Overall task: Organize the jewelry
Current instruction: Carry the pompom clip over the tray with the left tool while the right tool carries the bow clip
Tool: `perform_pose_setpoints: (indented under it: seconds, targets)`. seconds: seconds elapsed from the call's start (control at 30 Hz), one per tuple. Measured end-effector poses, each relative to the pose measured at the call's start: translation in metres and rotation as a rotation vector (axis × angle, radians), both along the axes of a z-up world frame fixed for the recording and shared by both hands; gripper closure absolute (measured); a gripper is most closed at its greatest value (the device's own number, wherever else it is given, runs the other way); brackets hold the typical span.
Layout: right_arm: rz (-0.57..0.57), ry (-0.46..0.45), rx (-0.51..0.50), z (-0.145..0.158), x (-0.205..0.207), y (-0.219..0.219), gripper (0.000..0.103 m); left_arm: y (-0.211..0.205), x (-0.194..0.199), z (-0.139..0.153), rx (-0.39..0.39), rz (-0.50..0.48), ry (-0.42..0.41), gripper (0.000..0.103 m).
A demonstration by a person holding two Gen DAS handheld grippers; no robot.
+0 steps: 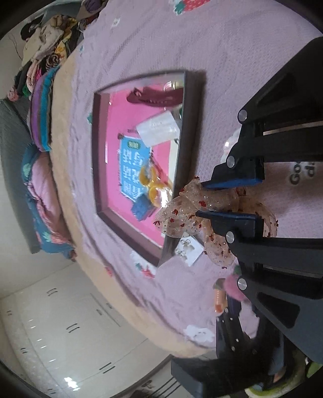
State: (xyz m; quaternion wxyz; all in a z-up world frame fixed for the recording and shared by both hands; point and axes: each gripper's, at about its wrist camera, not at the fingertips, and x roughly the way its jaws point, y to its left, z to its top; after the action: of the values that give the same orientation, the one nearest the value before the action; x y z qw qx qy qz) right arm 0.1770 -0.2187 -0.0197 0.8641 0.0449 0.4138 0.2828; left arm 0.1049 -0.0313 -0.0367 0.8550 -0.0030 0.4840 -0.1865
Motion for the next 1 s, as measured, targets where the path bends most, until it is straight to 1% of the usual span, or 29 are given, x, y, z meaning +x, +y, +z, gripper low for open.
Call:
perform_pose_setpoints:
  seconds: [0.2, 0.53, 0.77, 1.0]
  targets:
    - [-0.058, -0.050, -0.031, 0.014, -0.012, -0.024, 0.087, -0.003, 0.007, 0.009, -0.008, -0.001, -0.016, 0.077]
    - [-0.141, -0.052, -0.004, 0.017, -0.023, -0.058, 0.087, -0.005, 0.017, 0.024, -0.025, 0.007, -0.045, 0.077]
    - [-0.163, -0.071, 0.000, 0.026, -0.025, -0.061, 0.087, 0.001, 0.029, 0.039, -0.044, 0.033, -0.080, 0.077]
    - [-0.165, -0.104, -0.004, 0.043, -0.013, -0.057, 0.087, 0.011, 0.045, 0.054, -0.050, 0.067, -0.124, 0.076]
